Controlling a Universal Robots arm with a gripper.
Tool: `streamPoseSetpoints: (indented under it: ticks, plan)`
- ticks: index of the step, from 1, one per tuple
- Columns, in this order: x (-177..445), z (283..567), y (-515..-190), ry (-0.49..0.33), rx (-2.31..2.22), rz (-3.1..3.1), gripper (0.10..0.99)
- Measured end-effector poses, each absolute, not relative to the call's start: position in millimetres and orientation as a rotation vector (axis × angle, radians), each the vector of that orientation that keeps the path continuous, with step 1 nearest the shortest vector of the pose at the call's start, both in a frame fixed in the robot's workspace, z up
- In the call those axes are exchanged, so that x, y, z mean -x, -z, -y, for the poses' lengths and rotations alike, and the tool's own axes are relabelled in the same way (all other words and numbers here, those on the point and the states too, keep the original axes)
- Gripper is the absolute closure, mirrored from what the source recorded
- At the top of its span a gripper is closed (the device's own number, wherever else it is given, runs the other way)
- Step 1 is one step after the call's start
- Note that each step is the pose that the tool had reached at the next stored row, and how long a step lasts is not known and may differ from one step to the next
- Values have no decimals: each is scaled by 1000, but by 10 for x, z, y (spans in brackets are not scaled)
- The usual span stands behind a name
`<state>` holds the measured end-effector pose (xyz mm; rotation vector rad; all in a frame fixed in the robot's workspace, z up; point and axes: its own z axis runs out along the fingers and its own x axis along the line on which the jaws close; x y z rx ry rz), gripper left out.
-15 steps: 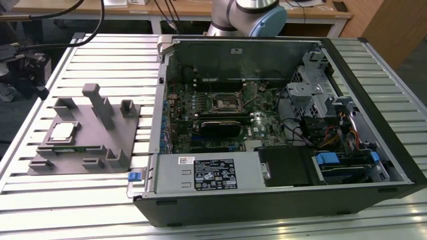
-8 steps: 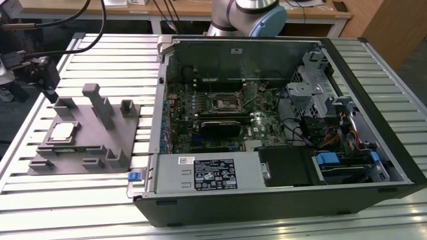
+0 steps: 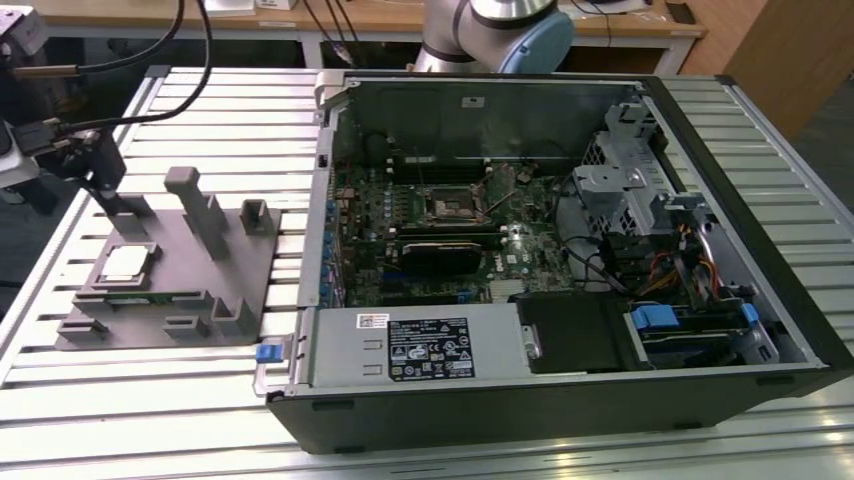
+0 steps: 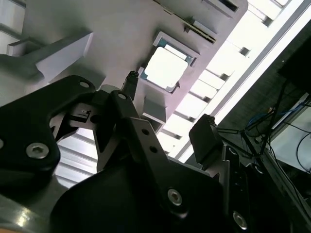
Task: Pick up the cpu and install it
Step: 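Pick up the cpu and move it towards the insertion slot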
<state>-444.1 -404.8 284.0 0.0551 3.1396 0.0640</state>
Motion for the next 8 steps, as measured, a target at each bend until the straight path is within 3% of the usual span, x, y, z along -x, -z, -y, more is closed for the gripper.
streamPoseSetpoints:
  ticks: [8]
  plan:
    - [4457, 4049, -2711, -65, -55, -3140, 380]
